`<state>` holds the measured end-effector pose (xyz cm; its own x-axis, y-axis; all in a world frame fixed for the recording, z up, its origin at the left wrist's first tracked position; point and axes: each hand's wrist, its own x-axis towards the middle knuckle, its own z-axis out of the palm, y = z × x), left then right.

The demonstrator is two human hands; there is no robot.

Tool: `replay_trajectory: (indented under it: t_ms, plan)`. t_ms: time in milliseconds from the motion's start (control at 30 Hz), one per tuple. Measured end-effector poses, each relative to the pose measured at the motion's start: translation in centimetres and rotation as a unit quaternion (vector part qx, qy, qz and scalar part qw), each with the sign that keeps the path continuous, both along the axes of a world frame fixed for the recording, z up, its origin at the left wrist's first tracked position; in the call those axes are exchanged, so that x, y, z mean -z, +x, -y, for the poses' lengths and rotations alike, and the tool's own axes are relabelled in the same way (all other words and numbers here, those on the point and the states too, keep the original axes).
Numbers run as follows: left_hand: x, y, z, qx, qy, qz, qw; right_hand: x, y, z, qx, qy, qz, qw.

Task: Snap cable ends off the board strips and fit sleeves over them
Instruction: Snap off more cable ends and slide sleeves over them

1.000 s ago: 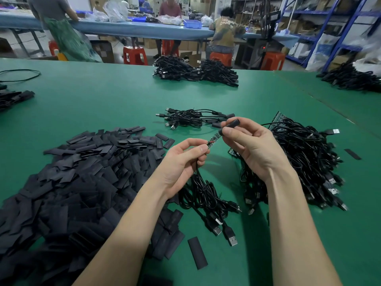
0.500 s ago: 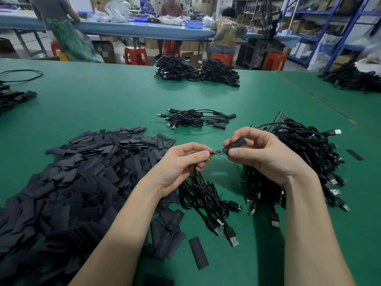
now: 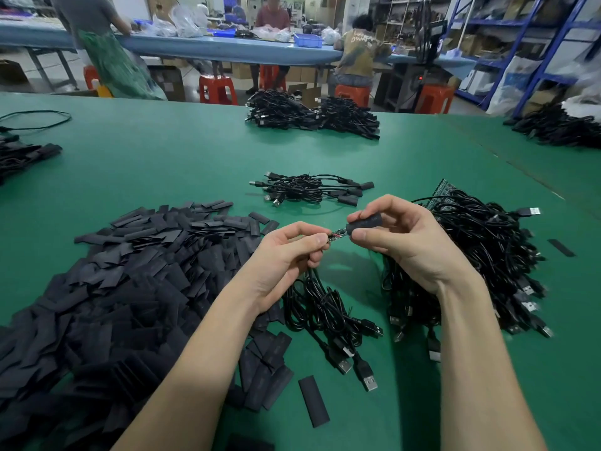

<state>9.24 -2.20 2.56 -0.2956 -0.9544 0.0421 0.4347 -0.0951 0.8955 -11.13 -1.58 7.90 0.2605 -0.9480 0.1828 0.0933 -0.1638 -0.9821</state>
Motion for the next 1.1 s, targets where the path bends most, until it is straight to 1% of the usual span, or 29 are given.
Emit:
replay_trajectory:
  t_ms: [100,200,300,367,467,600,833,1000,1100]
  plan:
    - [0.1,-0.3,-0.1,-0.026,-0.021,0.034,0.999,0.3,0.1,0.4,0.034,0.019,-0.024,0.999]
    - [0.2,-0.4,-0.2,-0.023,-0.035,0.042,0.998,0.4,0.2,0.4,0.016,0.046,0.013,0.999]
    - [0.2,-0.4,-0.2,-0.017,-0.040,0.028,0.999,0.7,0.6,0.4,-0.006,0.071,0.057,0.996]
    - [0.2,-0.7,-0.1,-0.050,-0.058,0.028,0.997,0.8,1.0,0.6,0.011,0.080,0.083,0.993]
    - [0.3,-1.1,0.0,-0.131,-0.113,0.061,0.983,0.9,1.4,0.9,0.046,0.106,0.118,0.986]
    - [0.6,-1.3,0.1,-0.153,-0.141,0.086,0.974,1.0,1.7,1.1,0.071,0.141,0.142,0.977]
    - [0.7,-1.1,-0.1,-0.144,-0.152,0.091,0.974,0.7,1.5,0.9,0.051,0.124,0.096,0.986]
    - [0.6,-1.0,-0.1,-0.130,-0.145,0.081,0.978,0.3,1.8,0.7,0.038,0.100,0.031,0.994]
    - [0.6,-0.9,-0.2,-0.128,-0.144,0.079,0.978,0.3,1.8,0.6,0.032,0.104,0.024,0.994]
